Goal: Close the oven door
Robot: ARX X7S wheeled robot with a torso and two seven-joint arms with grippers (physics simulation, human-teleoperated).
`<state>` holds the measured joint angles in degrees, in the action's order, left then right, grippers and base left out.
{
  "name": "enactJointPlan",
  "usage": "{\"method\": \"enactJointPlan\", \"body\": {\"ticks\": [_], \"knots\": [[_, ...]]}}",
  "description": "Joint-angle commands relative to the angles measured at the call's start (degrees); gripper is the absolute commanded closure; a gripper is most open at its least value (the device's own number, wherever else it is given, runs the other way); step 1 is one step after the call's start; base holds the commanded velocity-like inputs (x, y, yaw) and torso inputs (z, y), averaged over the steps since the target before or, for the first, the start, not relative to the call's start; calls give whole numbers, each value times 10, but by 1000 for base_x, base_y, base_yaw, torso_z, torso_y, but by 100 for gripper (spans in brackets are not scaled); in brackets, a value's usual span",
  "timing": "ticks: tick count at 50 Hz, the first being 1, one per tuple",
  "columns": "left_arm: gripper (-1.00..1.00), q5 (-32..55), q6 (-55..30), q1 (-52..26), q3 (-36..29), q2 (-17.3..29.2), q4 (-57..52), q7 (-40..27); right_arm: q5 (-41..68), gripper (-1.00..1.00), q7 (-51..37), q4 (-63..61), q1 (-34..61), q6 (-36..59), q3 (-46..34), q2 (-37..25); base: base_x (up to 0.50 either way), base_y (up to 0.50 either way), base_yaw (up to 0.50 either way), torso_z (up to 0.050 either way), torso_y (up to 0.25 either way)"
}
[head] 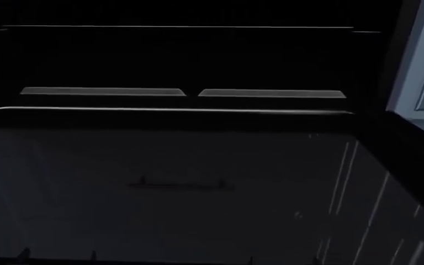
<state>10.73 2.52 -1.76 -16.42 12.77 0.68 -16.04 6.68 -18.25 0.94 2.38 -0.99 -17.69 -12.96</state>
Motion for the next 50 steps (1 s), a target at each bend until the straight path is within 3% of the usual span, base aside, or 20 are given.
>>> {"method": "enactJointPlan", "body": {"ticks": [1, 42, 50], "knots": [[-100, 2, 2, -1, -3, 2, 2, -2, 2, -100, -2, -2, -1, -2, -2, -2, 199, 0, 0, 0, 0], [-100, 2, 23, 1, -12, 12, 0, -12, -1, -100, -23, 2, 4, -6, -11, -7, 87, 0, 0, 0, 0], [-100, 12, 23, 14, -7, 21, -34, -16, 15, -100, -30, -129, -26, 82, -14, -25, 0, 0, 0, 0, 0]]}}
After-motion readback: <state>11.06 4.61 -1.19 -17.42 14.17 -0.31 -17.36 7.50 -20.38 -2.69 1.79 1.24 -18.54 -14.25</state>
